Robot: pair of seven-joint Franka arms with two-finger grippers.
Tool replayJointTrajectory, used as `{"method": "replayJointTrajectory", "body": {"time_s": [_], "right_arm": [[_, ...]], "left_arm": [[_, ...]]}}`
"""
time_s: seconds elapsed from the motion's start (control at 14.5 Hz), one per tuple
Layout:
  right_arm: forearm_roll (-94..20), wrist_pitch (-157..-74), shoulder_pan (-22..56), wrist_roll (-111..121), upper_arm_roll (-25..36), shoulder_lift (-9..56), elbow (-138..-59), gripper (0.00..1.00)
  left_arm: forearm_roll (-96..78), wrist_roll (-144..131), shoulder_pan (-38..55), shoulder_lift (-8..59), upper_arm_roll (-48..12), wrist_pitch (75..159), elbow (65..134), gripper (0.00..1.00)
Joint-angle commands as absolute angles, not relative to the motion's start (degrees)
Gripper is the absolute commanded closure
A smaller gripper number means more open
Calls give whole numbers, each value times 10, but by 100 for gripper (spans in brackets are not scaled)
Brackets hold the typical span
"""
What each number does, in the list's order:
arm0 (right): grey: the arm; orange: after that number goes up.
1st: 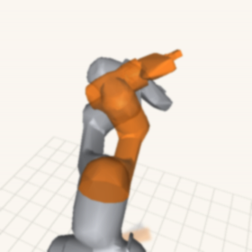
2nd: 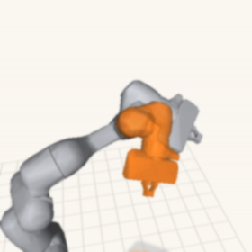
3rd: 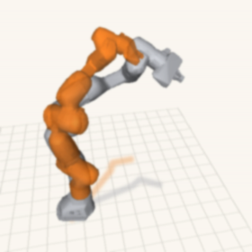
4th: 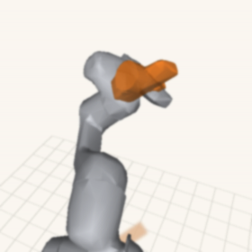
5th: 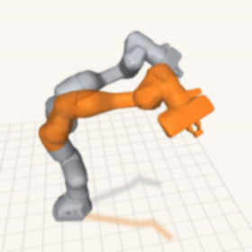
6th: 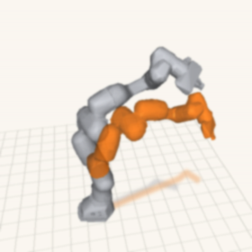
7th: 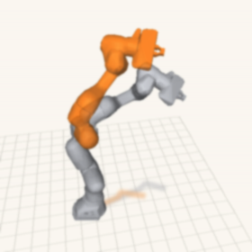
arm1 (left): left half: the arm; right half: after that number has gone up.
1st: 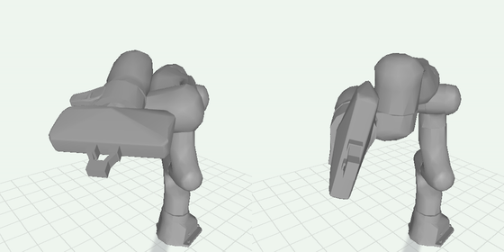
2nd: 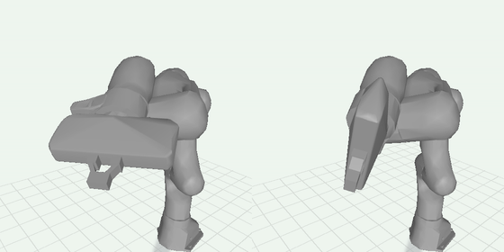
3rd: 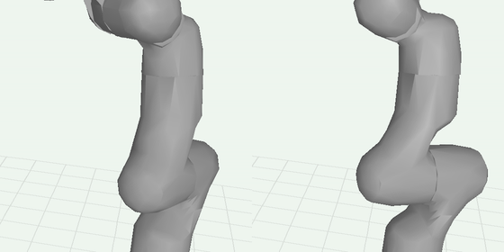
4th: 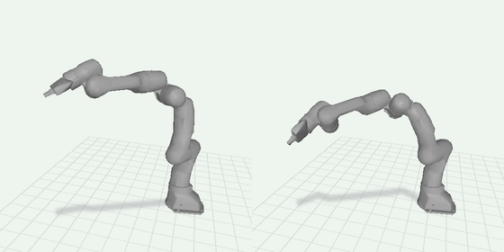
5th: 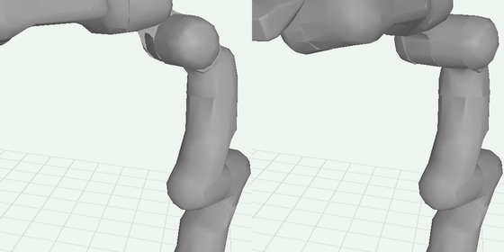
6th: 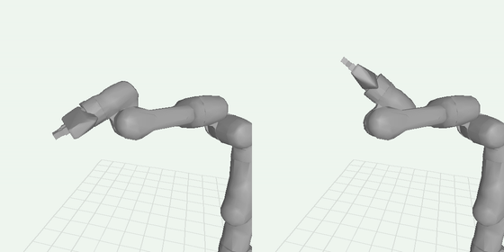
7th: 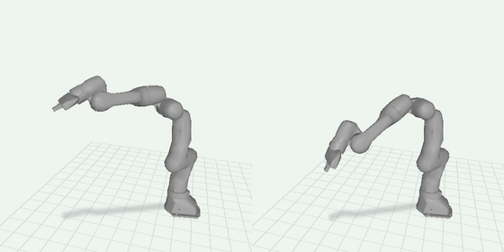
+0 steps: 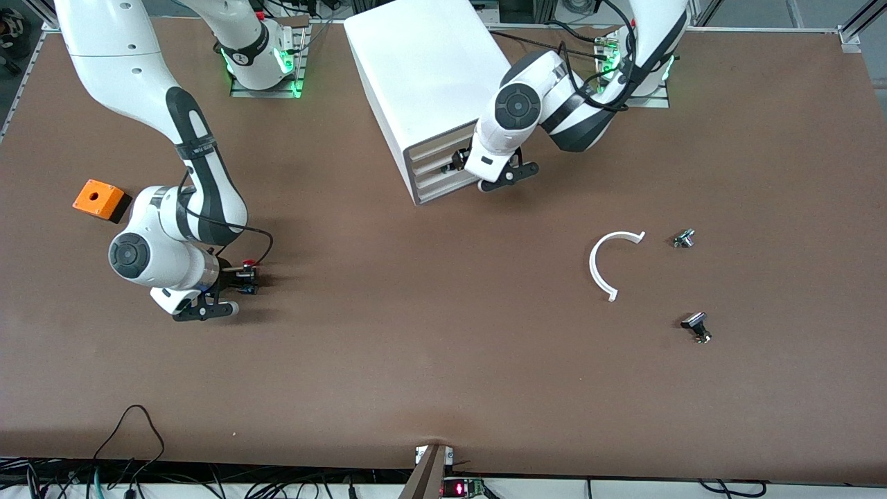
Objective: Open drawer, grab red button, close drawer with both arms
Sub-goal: 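Set the red button beside the yellow button with the right gripper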
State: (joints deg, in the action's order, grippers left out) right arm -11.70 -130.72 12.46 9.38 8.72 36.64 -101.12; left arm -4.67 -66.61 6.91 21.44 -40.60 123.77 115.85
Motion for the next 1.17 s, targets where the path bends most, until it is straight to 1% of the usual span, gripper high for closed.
{"method": "replayJointTrajectory", "body": {"time_s": [0.0, 0.07, 0.14, 0.28, 0.41, 0.48, 0.62, 0.76, 0.9, 1.1], "right_arm": [[-131, -1312, 120, 98, 78, 360, -1011, 34], [-131, -1311, 123, 97, 77, 357, -1008, 5], [-131, -1311, 126, 94, 76, 352, -1002, 1], [-131, -1308, 131, 84, 75, 336, -993, 1], [-131, -1297, 130, 84, 76, 304, -992, 1], [-129, -1296, 132, 87, 77, 288, -993, 1], [-113, -1270, 132, 91, 78, 252, -988, 1], [-59, -1248, 130, 91, 76, 213, -986, 1], [-57, -1213, 106, 64, 71, 182, -985, 1], [-49, -1157, 40, 16, 2, 134, -980, 1]], "left_arm": [[-63, -660, 67, 207, -424, 1208, 1162, 0], [-63, -660, 66, 207, -426, 1199, 1160, 0], [-63, -660, 63, 207, -428, 1192, 1158, 0], [-63, -659, 59, 207, -427, 1177, 1149, 0], [-62, -658, 42, 207, -426, 1145, 1114, 0], [-62, -654, 35, 209, -425, 1120, 1087, 0], [-56, -621, 20, 215, -420, 1039, 1032, 0], [-55, -587, -15, 214, -420, 976, 987, 0], [-51, -554, -40, 213, -418, 920, 944, 0], [23, -473, -81, 213, -420, 856, 885, 0]]}}
